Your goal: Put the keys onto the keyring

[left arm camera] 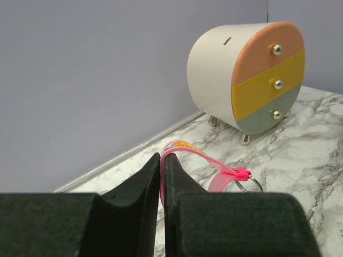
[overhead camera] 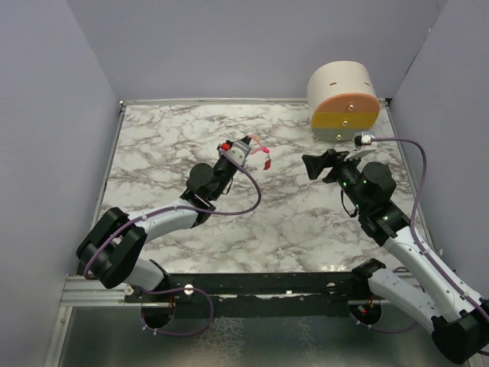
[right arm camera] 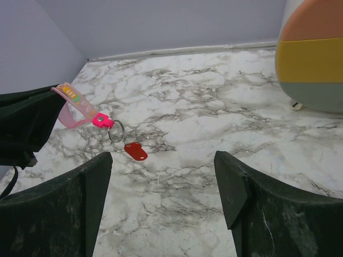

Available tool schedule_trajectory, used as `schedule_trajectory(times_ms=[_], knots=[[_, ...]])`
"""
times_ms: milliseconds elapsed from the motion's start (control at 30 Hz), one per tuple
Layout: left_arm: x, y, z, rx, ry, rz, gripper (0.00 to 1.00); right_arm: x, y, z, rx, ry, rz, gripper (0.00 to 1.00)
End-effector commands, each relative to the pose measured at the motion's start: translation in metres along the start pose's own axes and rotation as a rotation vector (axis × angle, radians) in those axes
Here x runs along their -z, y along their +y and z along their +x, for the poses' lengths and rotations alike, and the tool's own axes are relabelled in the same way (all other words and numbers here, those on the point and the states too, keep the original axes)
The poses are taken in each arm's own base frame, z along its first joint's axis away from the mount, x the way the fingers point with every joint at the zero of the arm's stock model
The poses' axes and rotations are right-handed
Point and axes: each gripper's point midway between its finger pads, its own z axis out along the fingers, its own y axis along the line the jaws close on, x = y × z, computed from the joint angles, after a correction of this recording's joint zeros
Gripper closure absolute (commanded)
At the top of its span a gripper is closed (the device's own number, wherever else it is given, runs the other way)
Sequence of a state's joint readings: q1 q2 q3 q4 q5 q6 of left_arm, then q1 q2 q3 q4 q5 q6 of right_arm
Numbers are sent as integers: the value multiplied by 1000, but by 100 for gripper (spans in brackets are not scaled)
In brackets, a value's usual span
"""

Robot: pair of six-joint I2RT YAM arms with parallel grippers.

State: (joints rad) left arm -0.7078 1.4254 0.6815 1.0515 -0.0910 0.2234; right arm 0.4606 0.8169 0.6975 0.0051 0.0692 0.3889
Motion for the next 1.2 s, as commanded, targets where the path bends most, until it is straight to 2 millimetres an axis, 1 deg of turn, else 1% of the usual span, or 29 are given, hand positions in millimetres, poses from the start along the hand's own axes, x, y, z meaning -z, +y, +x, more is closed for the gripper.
schedule_trajectory(times_ms=[0,400,600,767,933,1100,1167], knots=[[-1,6,2,9,14,-34,91,6,-8,-4,-10,-32,40,22],[-2,5,4,21,24,-34,91,7,-6,-5,-10,-31,31,22],[-6,0,15,27,53,-22,91,8,-6,-5,-14,-35,32,22],[-14,-10,30,52,84,9,91,11,-6,-9,-19,-53,31,22],[-27,-23,45,90,106,48,91,15,-7,-14,-17,-72,36,22],[-44,-38,67,123,136,78,91,18,-9,-16,-15,-84,46,22],[-51,-47,81,134,157,96,91,20,-8,-18,-16,-90,44,22]])
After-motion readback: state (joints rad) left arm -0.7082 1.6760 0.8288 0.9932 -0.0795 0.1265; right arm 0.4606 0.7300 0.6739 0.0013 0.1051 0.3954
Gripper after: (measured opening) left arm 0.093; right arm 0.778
